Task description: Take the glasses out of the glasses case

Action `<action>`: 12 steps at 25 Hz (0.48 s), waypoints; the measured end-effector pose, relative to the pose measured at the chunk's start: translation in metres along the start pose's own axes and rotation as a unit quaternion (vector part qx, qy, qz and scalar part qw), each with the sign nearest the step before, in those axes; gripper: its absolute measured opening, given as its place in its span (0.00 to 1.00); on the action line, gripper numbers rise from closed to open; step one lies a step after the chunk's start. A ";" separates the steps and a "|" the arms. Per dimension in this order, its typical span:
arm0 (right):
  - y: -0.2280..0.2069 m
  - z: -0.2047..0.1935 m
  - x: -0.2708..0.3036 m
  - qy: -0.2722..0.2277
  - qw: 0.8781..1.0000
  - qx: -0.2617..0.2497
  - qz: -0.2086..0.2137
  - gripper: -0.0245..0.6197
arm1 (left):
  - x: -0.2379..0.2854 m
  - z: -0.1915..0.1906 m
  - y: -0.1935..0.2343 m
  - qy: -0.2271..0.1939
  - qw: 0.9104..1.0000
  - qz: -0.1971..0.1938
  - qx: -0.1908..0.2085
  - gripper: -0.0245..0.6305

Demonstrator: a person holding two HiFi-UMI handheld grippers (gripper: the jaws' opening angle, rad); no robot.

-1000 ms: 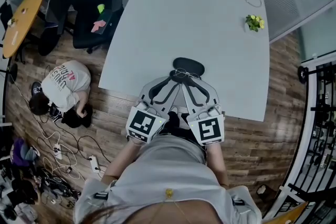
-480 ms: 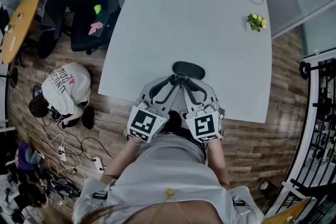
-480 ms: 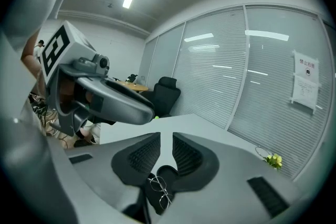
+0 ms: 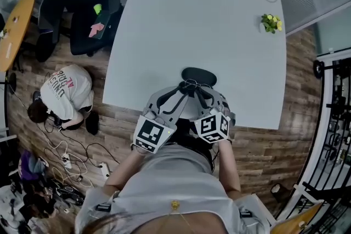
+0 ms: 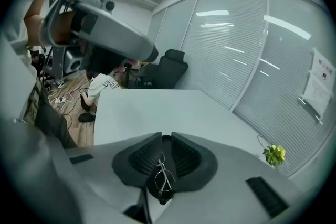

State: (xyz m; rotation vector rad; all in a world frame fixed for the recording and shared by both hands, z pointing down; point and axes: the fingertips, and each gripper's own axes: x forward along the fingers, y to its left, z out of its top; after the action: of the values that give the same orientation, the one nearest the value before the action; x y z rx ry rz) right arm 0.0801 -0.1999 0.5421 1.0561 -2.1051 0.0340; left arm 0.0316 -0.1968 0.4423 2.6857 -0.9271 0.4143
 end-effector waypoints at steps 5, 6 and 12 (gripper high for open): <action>0.010 -0.034 0.027 0.054 0.998 -0.018 0.033 0.16 | -0.004 -0.009 0.005 0.009 1.000 0.001 -0.012 0.20; 0.012 -0.041 0.032 0.065 0.997 -0.022 0.041 0.16 | -0.005 -0.011 0.006 0.011 1.000 0.001 -0.015 0.20; 0.018 -0.072 0.062 0.117 0.990 -0.051 0.067 0.18 | -0.010 -0.025 0.015 0.024 0.999 0.010 -0.023 0.20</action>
State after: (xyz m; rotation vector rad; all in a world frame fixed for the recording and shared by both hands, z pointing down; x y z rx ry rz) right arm 0.0900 -0.2054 0.6382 0.8079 -1.9397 0.1092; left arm 0.0104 -0.1945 0.4639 2.6162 -0.9393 0.4538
